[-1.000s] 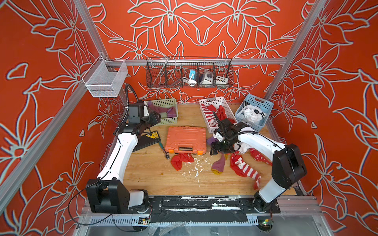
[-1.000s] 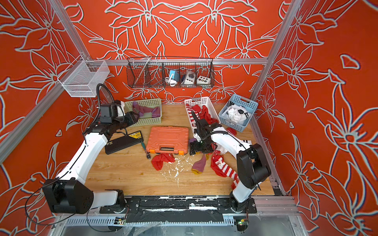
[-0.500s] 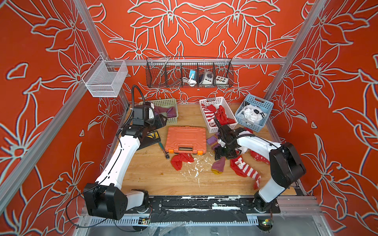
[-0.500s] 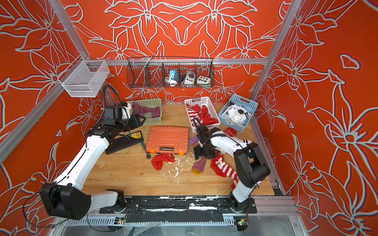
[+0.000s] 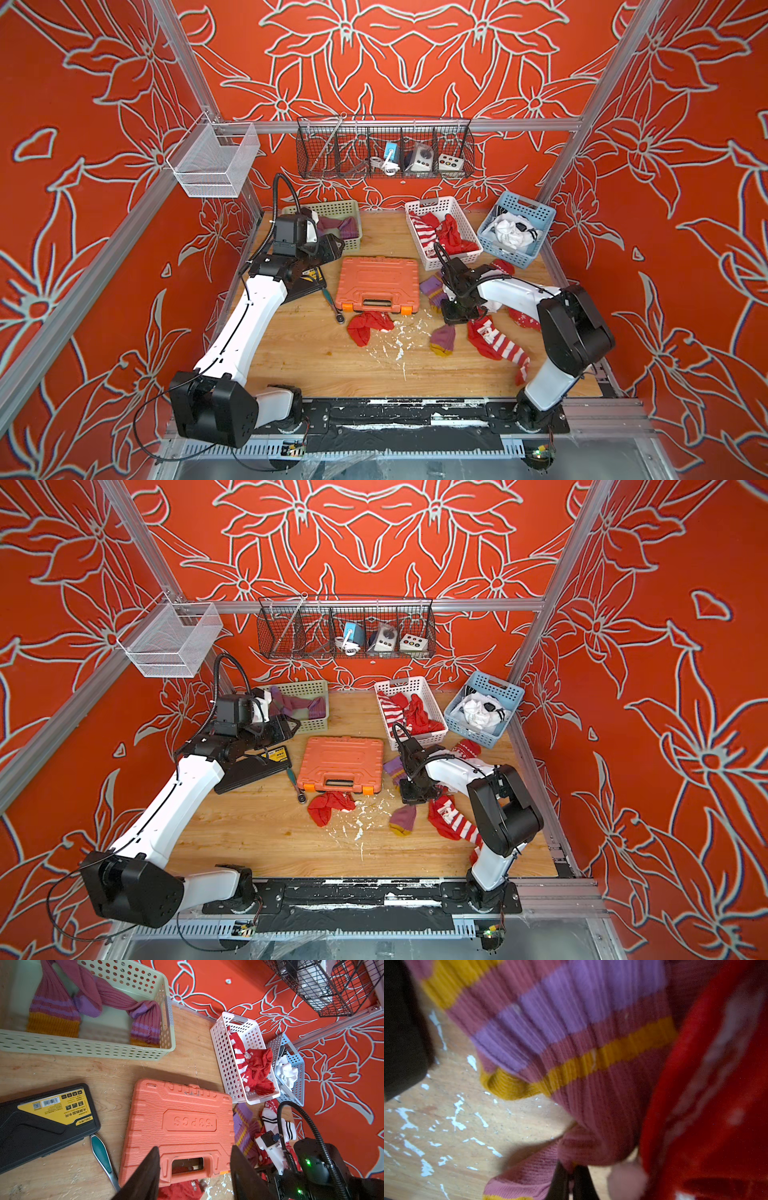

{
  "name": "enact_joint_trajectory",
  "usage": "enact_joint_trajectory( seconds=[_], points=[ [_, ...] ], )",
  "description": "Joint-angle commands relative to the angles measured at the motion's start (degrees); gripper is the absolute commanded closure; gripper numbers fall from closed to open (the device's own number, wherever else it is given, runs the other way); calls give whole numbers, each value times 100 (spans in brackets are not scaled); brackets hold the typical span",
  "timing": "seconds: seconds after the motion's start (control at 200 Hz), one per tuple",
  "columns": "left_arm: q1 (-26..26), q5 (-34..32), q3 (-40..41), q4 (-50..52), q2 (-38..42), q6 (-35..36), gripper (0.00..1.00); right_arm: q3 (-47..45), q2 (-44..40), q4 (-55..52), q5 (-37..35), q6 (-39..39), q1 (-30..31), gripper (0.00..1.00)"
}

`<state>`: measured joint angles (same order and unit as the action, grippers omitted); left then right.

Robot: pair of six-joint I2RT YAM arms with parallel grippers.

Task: Sort the socks into the basket by color
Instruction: Pick up the sock from the center of the board, then place the sock in the bin.

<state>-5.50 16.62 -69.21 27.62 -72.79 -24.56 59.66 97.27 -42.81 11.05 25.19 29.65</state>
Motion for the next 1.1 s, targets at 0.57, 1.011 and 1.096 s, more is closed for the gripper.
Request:
enact_joint_trajectory(
  seconds=[0.57,1.011,1.096],
  points=[
    [-1167,1313,-362,-483,-34,899,44,906,-2762,-368,884,-1272,190,100],
    [-2157,2280,-125,-1599,65,569,36,1744,-3004,285,1595,-1299,197,100],
    [-2315,2232,42,-1786,198,530,34,1888,-2946,338,1729,-1256,191,100]
  ],
)
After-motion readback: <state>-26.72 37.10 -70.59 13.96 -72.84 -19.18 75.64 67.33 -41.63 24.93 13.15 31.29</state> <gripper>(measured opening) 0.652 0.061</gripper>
